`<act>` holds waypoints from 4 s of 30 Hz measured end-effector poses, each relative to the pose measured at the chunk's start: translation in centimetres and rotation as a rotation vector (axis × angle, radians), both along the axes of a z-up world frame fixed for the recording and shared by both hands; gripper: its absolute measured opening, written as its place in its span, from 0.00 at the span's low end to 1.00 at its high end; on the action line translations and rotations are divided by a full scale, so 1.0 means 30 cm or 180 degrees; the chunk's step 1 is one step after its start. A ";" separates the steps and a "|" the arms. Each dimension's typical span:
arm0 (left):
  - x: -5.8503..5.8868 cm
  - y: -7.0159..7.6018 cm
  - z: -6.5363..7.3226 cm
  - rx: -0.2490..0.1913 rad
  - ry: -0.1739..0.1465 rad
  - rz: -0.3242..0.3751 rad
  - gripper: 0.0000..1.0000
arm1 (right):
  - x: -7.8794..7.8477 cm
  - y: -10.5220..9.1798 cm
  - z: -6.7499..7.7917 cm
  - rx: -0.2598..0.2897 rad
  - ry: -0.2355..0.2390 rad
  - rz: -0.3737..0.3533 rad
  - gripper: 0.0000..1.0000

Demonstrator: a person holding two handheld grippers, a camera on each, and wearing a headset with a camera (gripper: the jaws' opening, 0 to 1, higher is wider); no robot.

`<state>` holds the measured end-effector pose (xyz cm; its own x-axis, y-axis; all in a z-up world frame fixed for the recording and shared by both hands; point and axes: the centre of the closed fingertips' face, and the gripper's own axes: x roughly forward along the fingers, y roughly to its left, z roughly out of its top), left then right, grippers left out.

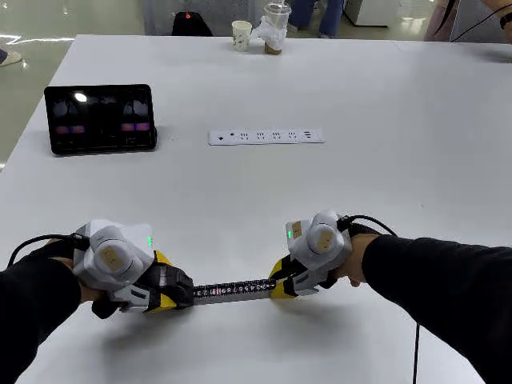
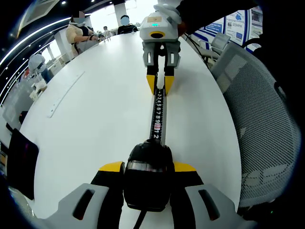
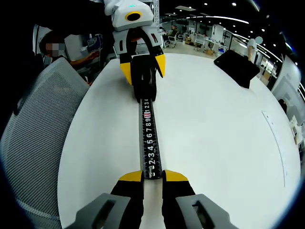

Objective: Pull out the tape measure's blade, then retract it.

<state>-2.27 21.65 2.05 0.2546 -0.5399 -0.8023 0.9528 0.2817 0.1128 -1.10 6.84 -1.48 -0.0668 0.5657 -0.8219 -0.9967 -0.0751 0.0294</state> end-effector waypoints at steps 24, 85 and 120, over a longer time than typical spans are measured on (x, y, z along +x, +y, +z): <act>-0.001 0.002 0.001 0.0011 0.0015 0.0003 0.31 | 0.010 -0.066 0.004 0.0012 0.0057 -0.0057 0.11; 0.000 -0.003 0.000 -0.0027 0.0024 0.0030 0.31 | 0.030 -0.220 0.006 -0.0036 0.0055 -0.0208 0.11; -0.005 -0.001 -0.002 -0.0005 0.0020 0.0015 0.31 | 0.030 -0.292 0.006 -0.0082 0.0028 -0.0248 0.11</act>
